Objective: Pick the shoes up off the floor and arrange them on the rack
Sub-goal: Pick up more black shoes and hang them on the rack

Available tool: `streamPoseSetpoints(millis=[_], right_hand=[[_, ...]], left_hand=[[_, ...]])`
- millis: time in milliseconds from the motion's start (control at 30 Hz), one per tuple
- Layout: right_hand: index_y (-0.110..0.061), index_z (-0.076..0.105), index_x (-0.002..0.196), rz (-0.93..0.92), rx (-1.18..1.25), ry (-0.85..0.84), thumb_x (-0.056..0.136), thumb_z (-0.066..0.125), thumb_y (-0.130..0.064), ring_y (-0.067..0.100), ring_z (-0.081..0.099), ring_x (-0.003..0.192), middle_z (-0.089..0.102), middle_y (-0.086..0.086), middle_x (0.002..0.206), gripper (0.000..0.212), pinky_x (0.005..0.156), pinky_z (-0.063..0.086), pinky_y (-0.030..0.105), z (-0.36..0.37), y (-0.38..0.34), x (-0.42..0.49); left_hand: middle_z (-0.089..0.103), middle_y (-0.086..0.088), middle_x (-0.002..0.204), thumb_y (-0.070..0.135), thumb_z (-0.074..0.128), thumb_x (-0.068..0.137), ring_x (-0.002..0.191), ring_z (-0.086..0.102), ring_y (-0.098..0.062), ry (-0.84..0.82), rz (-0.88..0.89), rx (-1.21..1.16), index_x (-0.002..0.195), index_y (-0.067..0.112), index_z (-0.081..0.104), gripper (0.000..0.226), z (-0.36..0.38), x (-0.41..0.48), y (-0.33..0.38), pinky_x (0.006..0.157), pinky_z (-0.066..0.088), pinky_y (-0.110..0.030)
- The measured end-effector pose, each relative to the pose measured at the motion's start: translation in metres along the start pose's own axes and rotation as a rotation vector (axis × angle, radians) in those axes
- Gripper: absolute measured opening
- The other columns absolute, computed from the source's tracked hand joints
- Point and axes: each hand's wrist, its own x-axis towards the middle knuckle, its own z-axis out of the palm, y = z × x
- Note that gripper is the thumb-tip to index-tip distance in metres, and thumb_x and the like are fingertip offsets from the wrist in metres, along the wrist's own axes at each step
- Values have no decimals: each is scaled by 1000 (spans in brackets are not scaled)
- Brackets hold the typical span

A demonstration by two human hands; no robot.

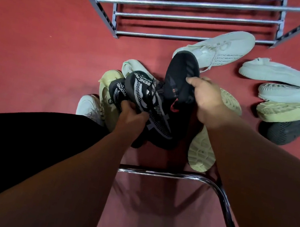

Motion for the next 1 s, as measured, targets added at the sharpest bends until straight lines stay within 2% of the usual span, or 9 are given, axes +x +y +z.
streamPoseSetpoints(millis=[133, 200, 300, 433, 533, 633, 767, 900, 1000], right_hand=[[-15, 60, 74, -16, -29, -16, 85, 73, -9, 26, 71, 69, 74, 7, 74, 18, 62, 58, 33, -1, 10, 8], [-7, 71, 87, 10, 21, -3, 85, 73, -8, 30, 75, 73, 78, 11, 82, 3, 64, 61, 36, -7, 16, 9], [2, 71, 110, 125, 137, 59, 76, 78, -17, 38, 77, 87, 78, 19, 95, 39, 81, 62, 58, -21, 23, 11], [-2, 72, 116, 193, 138, 43, 79, 78, -24, 38, 76, 91, 78, 18, 104, 43, 84, 62, 53, -44, 23, 5], [-1, 72, 109, 153, 209, 59, 86, 73, -15, 38, 75, 92, 77, 19, 103, 27, 83, 62, 49, -69, 23, -2], [-4, 73, 102, 144, 302, 125, 89, 69, -12, 33, 73, 84, 77, 15, 94, 16, 72, 61, 41, -106, 15, -9], [-6, 73, 117, 181, 360, 178, 90, 73, -26, 35, 75, 100, 78, 14, 109, 33, 88, 61, 51, -167, 13, -14], [-5, 70, 103, 196, 267, 317, 88, 73, -45, 29, 74, 84, 78, 7, 97, 43, 75, 59, 39, -219, 26, -14], [-7, 62, 110, 247, 164, 561, 92, 67, -40, 26, 61, 71, 66, 10, 91, 37, 67, 47, 35, -255, 41, -9]], left_hand=[[64, -12, 113, 43, 59, 73, 105, 63, -34, 175, 4, 213, 111, 30, 47, 42, 2, 22, -7, 96, 53, -49], [63, -11, 116, 40, 55, 66, 109, 61, -36, 280, -1, 305, 111, 28, 54, 47, -2, 25, -6, 98, 51, -48], [67, -2, 104, 39, 54, 69, 103, 62, -31, 304, 56, 279, 96, 31, 56, 28, 0, 17, 4, 95, 52, -43], [64, 4, 88, 32, 62, 90, 88, 60, -21, 103, 187, 231, 98, 22, 66, 14, 26, 2, 19, 76, 43, -28], [65, -2, 81, 36, 69, 89, 82, 62, -21, -58, 270, 137, 92, 13, 63, 24, 65, -8, 28, 73, 45, -33], [69, 3, 78, 25, 76, 89, 70, 62, -7, -255, 248, 45, 95, 11, 68, 18, 106, -24, 42, 68, 47, -24], [77, -16, 106, 18, 65, 98, 96, 74, -29, -762, -22, -171, 112, 1, 75, 24, 149, -44, 54, 90, 56, -40], [80, -1, 96, 24, 68, 97, 90, 76, -17, -732, -8, -90, 102, 15, 77, 13, 187, -54, 45, 83, 57, -33], [79, -7, 104, 27, 72, 94, 98, 76, -27, -687, -26, -151, 103, 18, 78, 15, 201, -53, 38, 94, 57, -45]])
